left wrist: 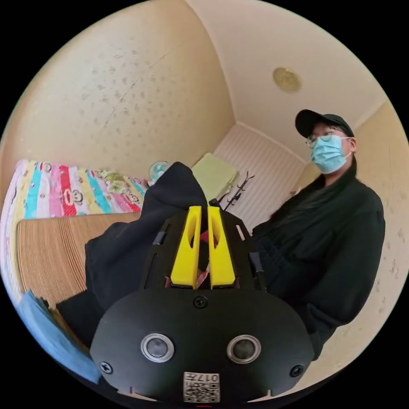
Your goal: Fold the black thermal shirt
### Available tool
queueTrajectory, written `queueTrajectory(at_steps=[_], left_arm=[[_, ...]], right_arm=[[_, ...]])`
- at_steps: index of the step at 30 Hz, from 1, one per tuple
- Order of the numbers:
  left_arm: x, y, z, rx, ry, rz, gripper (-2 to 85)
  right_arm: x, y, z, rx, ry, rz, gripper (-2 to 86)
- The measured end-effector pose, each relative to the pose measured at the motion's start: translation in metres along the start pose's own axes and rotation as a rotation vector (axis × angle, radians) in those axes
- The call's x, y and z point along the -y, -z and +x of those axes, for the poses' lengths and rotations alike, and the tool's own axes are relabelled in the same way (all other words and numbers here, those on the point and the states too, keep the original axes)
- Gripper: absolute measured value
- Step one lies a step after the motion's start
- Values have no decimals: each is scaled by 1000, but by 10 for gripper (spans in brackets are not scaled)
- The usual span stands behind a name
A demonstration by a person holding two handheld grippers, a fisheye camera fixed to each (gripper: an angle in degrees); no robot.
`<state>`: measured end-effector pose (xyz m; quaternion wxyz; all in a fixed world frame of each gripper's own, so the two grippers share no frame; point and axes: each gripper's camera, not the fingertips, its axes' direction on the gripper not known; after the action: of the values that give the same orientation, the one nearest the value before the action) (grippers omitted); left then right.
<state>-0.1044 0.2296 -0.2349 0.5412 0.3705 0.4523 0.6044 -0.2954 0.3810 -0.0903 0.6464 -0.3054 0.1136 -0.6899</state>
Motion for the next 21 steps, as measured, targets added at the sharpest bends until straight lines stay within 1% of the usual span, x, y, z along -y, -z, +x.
queueTrajectory(at_steps=[1, 2, 4, 6, 8, 9, 10, 11, 12, 13, 15, 16, 17, 18, 19, 20, 21], left_arm=[[14, -16, 20, -105, -110, 35, 21], [20, -24, 30, -157, -166, 51, 18], [39, -54, 68, -327, -363, 102, 13], [49, -75, 85, -410, -424, 115, 11], [56, -100, 94, -497, -449, 105, 10], [60, -119, 97, -548, -446, 92, 10], [62, -140, 99, -597, -430, 73, 10], [62, -151, 101, -622, -423, 63, 10], [62, -173, 104, -677, -418, 44, 11], [60, -192, 109, -734, -427, 33, 11], [55, -215, 117, -794, -432, 17, 13], [53, -227, 122, -807, -435, -13, 15], [51, -232, 125, -800, -435, -34, 16], [49, -239, 130, -767, -427, -67, 20], [46, -244, 134, -707, -410, -106, 25], [45, -246, 136, -669, -397, -131, 27], [43, -252, 137, -574, -349, -197, 34]], right_arm=[[10, 0, -19, -16, 50, 11, 113], [14, 3, -28, -21, 77, 30, 118], [24, 23, -69, 0, 213, 146, 126], [28, 43, -100, 31, 330, 232, 129], [32, 54, -130, 43, 472, 249, 132], [35, 51, -149, 21, 570, 198, 134], [39, 38, -164, -31, 639, 103, 134], [42, 29, -169, -61, 656, 46, 134], [45, 9, -173, -139, 657, -46, 130], [47, -9, -171, -240, 630, -97, 118], [47, -24, -163, -343, 584, -127, 84], [43, -19, -161, -342, 570, -88, 55], [40, -13, -162, -338, 567, -49, 51], [33, 3, -166, -361, 558, 41, 42], [26, 21, -174, -425, 538, 133, 38], [22, 31, -179, -458, 530, 176, 36], [15, 50, -193, -526, 515, 258, 34]])
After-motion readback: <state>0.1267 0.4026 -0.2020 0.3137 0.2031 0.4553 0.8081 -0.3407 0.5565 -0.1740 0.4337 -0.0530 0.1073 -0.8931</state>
